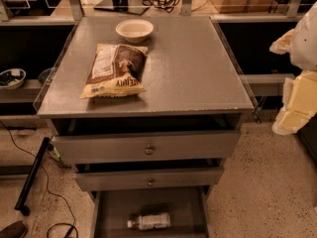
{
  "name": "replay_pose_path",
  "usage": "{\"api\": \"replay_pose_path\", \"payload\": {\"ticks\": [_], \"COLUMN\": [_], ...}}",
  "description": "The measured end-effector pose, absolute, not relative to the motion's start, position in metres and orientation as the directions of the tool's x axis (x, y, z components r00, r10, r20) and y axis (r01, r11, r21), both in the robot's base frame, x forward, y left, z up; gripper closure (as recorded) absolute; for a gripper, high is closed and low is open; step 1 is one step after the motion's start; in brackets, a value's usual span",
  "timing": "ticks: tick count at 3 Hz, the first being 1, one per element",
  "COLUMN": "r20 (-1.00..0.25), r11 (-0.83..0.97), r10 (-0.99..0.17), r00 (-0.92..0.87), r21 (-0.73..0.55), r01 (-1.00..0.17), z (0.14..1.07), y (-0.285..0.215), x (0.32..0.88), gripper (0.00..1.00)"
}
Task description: Pick blue plastic bottle from bottom drawer and place on counter
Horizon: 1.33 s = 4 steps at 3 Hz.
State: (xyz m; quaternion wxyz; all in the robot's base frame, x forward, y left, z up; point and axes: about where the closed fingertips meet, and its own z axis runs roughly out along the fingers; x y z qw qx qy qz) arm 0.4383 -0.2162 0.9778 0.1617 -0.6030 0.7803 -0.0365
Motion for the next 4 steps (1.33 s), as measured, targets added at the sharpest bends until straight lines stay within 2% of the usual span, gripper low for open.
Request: {"api": "replay_pose_path", "payload": {"ticks": [2, 4], "r20": [-0.233, -0.280], "r11": [0.261, 0.208], "r10": [-0.951, -0.948], "r00": [-0.203, -0.152], "r21": [-0.252, -0.180], "r01": [-0.932, -0.961], "z": [0.973, 0.901], "y": [-0.211, -0.187], "x": [0.430, 0.403], "gripper": [0.00, 0.00]}}
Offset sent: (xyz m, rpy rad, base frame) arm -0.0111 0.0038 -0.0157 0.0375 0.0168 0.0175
